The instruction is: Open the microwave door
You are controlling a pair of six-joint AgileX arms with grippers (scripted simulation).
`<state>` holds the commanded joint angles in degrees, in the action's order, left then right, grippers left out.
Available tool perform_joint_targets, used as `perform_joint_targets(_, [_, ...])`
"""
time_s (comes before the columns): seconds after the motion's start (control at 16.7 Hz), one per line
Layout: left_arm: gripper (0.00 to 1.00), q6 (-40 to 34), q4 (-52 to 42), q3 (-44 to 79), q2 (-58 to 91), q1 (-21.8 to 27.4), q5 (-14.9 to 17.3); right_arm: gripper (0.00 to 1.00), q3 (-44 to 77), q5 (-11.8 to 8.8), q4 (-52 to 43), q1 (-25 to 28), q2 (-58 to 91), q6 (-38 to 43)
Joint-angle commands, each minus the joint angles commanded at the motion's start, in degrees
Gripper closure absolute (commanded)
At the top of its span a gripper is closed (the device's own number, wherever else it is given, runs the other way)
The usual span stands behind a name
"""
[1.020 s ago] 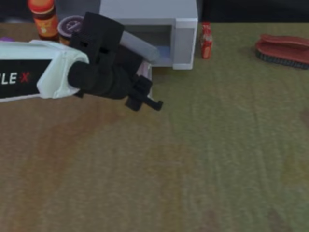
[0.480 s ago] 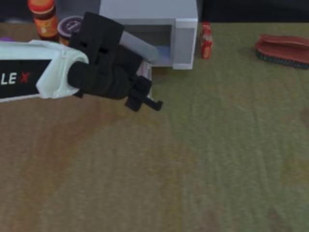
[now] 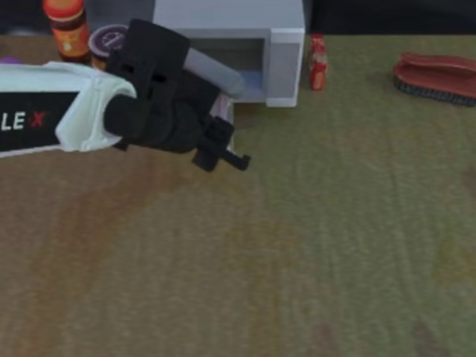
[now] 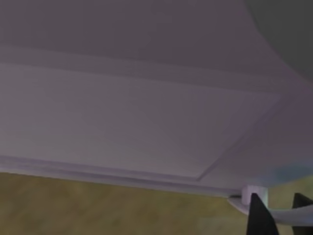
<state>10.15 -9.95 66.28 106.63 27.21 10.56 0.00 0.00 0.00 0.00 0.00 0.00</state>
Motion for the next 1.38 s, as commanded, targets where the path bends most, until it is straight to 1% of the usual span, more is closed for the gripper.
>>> perform_joint_targets(0.12, [1.00,-0.2,-0.1,-0.1,0.0,0.4,0.5,0.00,0.0,0.0,0.0,0.0,0.0,0.0])
perform_joint_targets(0.6, [1.00,4.7,-0.8,-1.3,-1.1,-2.0,3.7,0.00,0.0,0.0,0.0,0.0,0.0,0.0])
perform_joint_targets(1.38, [1.00,4.7,-0.9,-1.3,-1.1,-2.0,3.7,0.00,0.0,0.0,0.0,0.0,0.0,0.0])
